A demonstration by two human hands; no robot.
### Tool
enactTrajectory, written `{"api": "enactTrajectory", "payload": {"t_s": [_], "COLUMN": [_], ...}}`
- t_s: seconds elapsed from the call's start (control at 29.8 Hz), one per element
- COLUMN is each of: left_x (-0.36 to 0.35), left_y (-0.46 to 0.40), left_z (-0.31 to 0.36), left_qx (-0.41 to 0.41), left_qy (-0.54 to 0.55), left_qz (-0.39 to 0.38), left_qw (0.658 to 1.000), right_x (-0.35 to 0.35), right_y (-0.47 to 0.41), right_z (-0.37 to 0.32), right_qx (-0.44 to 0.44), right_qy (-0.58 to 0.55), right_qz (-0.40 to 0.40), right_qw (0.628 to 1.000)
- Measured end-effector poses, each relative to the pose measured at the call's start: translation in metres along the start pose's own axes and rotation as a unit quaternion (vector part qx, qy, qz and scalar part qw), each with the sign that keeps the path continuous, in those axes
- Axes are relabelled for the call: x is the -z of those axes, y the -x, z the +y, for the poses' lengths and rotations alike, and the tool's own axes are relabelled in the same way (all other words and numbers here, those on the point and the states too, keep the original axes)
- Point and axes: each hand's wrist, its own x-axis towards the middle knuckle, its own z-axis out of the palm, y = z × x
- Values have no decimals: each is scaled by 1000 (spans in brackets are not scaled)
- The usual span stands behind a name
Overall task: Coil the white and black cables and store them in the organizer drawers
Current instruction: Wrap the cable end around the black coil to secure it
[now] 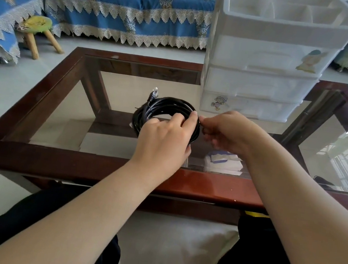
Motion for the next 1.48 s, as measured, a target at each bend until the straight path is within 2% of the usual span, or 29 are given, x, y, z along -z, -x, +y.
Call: {"api": "enactTrajectory", "payload": {"t_s": [0.07,0.17,0.37,0.5,0.64,0.7,0.77,0.84,0.94,1.04,1.17,1.31,1.41,1.48], "left_x": [-1,-1,5,5,3,2,4,9,13,19,29,36,36,36], "left_y": [-1,-1,-4,-4,-5,-5,-5,-6,-7,-9,-12,-12,-11,-10], "left_z": [0,-1,-5,-2,0,2,3,3,-2,-9,-21,-28,-32,-34], "left_qx": [1,0,7,10,9,20,48,100,167,183,202,192,179,162], "left_qy": [-22,-24,24,33,39,63,123,219,342,414,506,555,565,549], "left_qz": [3,9,36,39,41,28,9,-26,-94,-125,-169,-205,-222,-223], "left_qw": [1000,1000,999,999,998,997,991,970,920,883,821,783,775,789], "right_x": [1,-1,0,-4,-14,-19,-24,-27,-25,-13,3,6,5,3], "right_y": [-3,-3,3,3,1,1,1,1,1,1,1,5,7,9], "right_z": [4,7,9,13,17,18,22,25,26,21,17,15,14,13], "right_qx": [-67,-88,-2,78,79,109,180,256,322,393,494,543,539,501], "right_qy": [-121,-190,-213,-185,-230,-242,-136,-22,102,221,289,308,305,290], "right_qz": [-47,-59,-43,20,74,108,176,224,221,197,152,145,136,124], "right_qw": [989,976,976,979,967,958,958,940,915,870,806,768,773,806]}}
